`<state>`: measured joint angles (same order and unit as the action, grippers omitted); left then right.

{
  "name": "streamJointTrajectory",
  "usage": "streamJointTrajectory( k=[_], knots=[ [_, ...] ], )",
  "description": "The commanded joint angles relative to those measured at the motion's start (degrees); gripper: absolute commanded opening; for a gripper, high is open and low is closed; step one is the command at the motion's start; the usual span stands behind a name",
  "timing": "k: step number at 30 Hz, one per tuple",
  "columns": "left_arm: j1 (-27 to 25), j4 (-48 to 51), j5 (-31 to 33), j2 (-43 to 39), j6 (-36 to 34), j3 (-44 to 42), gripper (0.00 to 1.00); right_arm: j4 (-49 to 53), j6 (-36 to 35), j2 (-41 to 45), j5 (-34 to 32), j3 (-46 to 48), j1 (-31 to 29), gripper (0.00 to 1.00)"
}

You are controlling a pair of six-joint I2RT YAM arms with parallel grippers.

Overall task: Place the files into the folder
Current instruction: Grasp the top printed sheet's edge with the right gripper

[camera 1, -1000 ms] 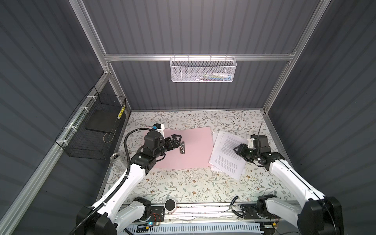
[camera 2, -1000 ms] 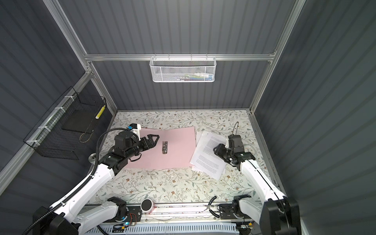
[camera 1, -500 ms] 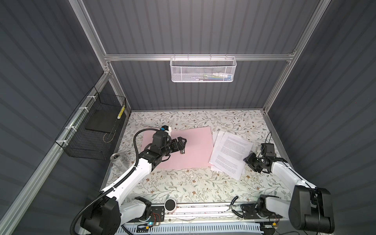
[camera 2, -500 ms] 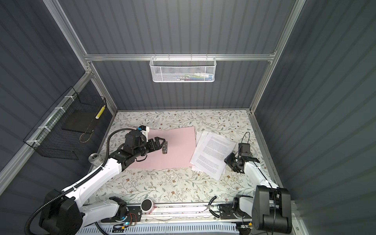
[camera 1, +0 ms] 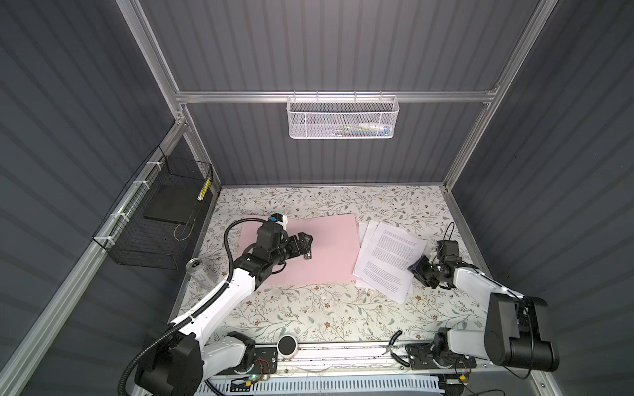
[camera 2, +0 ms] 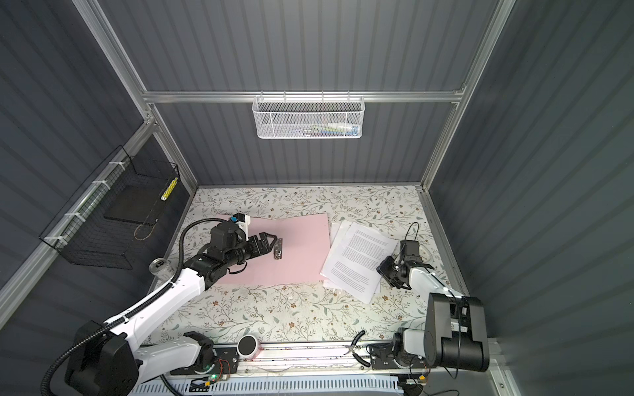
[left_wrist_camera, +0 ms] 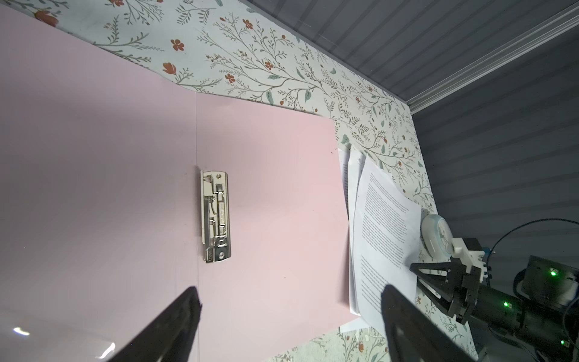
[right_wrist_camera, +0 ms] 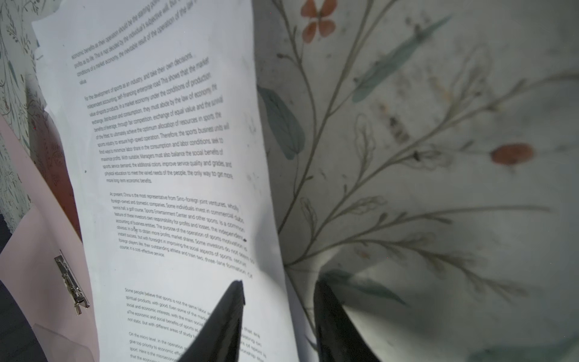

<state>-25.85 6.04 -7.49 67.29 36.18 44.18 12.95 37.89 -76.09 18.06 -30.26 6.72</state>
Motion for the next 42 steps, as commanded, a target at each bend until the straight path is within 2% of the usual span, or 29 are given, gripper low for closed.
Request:
streamJointTrajectory(
  k=[1, 11, 21, 26, 42],
  knots=[
    [-0.2, 0.4, 0.6, -1.0, -0.2, -1.0, 0.91, -1.4, -0.7, -1.3, 0.7, 0.4, 0.3, 0.39],
    [-0.2, 0.8, 1.4, -1.1, 0.0, -1.3, 0.9, -2.0, -0.4, -2.3, 0.7, 0.3, 0.3, 0.28],
    [-0.2, 0.5, 2.0, 0.0, 0.5, -1.0, 0.9, 2.6, -0.1, 5.4, -0.1, 0.6, 0.3, 0.22],
    [-0.2, -0.2, 1.5, 1.4, 0.9, -1.0, 0.9, 3.0, -0.8, 6.2, -0.2, 1.0, 0.3, 0.1],
    [-0.1, -0.2, 2.7, 0.4, 0.7, -2.7, 0.89, 1.6, -1.4, -0.2, -0.3, 0.2, 0.3, 0.16]
  ],
)
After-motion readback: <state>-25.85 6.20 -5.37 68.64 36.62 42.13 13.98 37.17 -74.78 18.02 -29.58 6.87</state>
